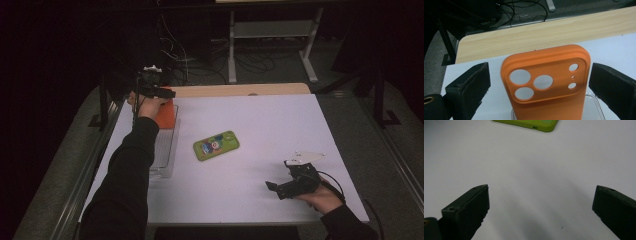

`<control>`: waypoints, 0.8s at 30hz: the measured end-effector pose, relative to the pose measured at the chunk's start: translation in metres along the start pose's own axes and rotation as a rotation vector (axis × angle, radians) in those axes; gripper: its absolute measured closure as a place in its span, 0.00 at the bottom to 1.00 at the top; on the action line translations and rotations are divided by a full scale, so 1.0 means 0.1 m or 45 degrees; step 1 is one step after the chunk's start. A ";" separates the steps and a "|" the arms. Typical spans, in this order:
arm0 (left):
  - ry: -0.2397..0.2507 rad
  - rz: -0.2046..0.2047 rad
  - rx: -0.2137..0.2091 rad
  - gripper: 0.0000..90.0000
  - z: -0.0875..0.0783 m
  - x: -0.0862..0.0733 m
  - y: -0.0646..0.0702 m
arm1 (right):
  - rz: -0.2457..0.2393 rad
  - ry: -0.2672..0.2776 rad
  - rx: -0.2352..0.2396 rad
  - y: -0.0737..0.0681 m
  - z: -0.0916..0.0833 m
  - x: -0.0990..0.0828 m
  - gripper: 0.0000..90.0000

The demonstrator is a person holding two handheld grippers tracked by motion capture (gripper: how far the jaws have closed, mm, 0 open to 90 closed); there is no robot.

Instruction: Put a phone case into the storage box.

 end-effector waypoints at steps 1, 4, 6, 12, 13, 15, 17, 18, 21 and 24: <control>0.005 0.002 -0.004 0.03 -0.02 0.00 -0.01 | -0.003 -0.001 -0.002 0.00 0.00 0.00 0.00; 0.011 0.019 -0.026 0.03 -0.08 -0.02 -0.03 | -0.004 0.003 -0.001 0.01 0.00 0.00 0.00; 0.009 0.035 -0.049 0.03 -0.12 -0.03 -0.05 | -0.009 -0.002 -0.004 0.01 0.00 0.00 0.00; 0.047 0.075 -0.123 0.02 -0.28 -0.09 -0.10 | -0.005 -0.003 0.001 -0.01 0.00 0.00 0.00; 0.051 0.086 -0.137 0.02 -0.32 -0.11 -0.11 | -0.011 -0.005 -0.003 -0.01 0.00 0.00 0.00; 0.075 0.102 -0.178 0.02 -0.38 -0.16 -0.11 | -0.012 -0.006 -0.003 0.00 0.00 0.01 0.00; 0.086 0.127 -0.218 0.02 -0.43 -0.21 -0.11 | -0.003 0.000 0.001 0.00 0.00 0.01 0.00; 0.089 0.151 -0.243 0.02 -0.46 -0.24 -0.11 | 0.001 0.000 0.005 0.00 0.00 0.01 0.00; 0.109 0.192 -0.309 0.02 -0.52 -0.34 -0.09 | -0.010 -0.003 -0.001 0.01 0.01 0.03 0.00; 0.125 0.215 -0.356 0.02 -0.56 -0.43 -0.07 | -0.005 -0.003 0.005 0.00 0.02 0.04 0.00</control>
Point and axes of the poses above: each handheld gripper's, and its own axes: z roughly forward along the jaws, x roughly out of its top, y roughly to its right, the point moved 1 cm from there along z, roughly forward along the jaws, and after that the axes turned 15 degrees about -y, right-handed, at the moved point
